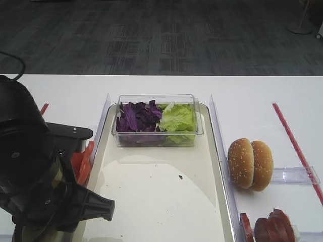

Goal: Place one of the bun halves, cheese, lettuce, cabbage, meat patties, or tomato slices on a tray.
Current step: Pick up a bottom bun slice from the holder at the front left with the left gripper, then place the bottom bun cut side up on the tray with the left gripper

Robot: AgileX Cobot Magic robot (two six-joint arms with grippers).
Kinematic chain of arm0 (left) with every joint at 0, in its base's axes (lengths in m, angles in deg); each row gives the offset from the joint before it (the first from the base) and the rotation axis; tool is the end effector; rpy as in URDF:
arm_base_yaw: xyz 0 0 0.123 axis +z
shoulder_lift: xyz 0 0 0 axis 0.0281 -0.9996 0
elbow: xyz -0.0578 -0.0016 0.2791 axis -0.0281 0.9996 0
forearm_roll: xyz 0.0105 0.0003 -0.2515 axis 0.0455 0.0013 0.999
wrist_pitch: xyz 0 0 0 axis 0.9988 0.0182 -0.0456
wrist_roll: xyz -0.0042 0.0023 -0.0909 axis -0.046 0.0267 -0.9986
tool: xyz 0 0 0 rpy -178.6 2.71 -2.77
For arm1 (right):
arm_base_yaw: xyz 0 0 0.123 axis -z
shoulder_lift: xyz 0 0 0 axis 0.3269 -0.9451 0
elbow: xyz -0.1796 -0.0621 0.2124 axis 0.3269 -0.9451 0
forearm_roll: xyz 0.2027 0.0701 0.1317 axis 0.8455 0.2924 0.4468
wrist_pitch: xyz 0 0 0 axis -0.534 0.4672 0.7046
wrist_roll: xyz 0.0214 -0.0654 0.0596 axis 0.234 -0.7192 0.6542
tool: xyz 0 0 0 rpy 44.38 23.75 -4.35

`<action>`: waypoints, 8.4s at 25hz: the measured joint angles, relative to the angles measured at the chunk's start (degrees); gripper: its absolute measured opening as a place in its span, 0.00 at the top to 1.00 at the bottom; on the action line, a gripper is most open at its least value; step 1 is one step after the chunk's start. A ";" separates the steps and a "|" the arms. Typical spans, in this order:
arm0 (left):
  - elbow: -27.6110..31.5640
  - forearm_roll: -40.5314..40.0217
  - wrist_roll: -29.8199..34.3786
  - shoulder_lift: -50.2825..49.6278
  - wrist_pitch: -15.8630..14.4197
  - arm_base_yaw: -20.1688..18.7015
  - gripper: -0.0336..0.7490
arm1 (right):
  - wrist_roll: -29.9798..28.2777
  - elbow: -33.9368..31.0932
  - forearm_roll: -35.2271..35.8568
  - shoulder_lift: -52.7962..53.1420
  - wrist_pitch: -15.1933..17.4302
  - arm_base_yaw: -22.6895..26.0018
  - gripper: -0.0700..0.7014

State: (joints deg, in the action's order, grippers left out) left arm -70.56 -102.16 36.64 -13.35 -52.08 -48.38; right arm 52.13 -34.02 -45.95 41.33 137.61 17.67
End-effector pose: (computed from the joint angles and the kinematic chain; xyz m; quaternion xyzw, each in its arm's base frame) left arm 0.1707 -0.1589 0.1911 0.0433 0.9945 0.0320 0.0894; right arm -0.0087 0.0084 0.2696 -0.0243 0.8645 0.0526 0.4992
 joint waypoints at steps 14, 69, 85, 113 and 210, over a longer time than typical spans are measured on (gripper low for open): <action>0.00 0.00 1.26 0.00 -1.94 0.00 0.75 | 0.00 0.00 0.00 0.00 0.00 0.00 0.31; -9.12 14.77 17.39 4.67 -3.61 7.22 0.85 | 0.00 0.00 0.00 0.00 0.12 0.00 0.31; -6.31 50.14 49.55 4.67 5.13 17.15 0.85 | 0.00 0.00 0.00 0.00 0.12 0.00 0.31; 2.38 90.14 91.76 -8.57 1.97 25.33 0.85 | 0.00 0.00 0.00 0.00 0.12 0.00 0.31; 2.38 91.74 101.70 -17.08 6.65 25.13 0.44 | 0.00 0.00 0.00 0.00 -0.03 0.00 0.31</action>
State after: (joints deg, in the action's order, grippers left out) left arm -68.19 -10.42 138.34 -30.43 -45.43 -23.26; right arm 52.13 -34.02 -45.95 41.33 137.58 17.67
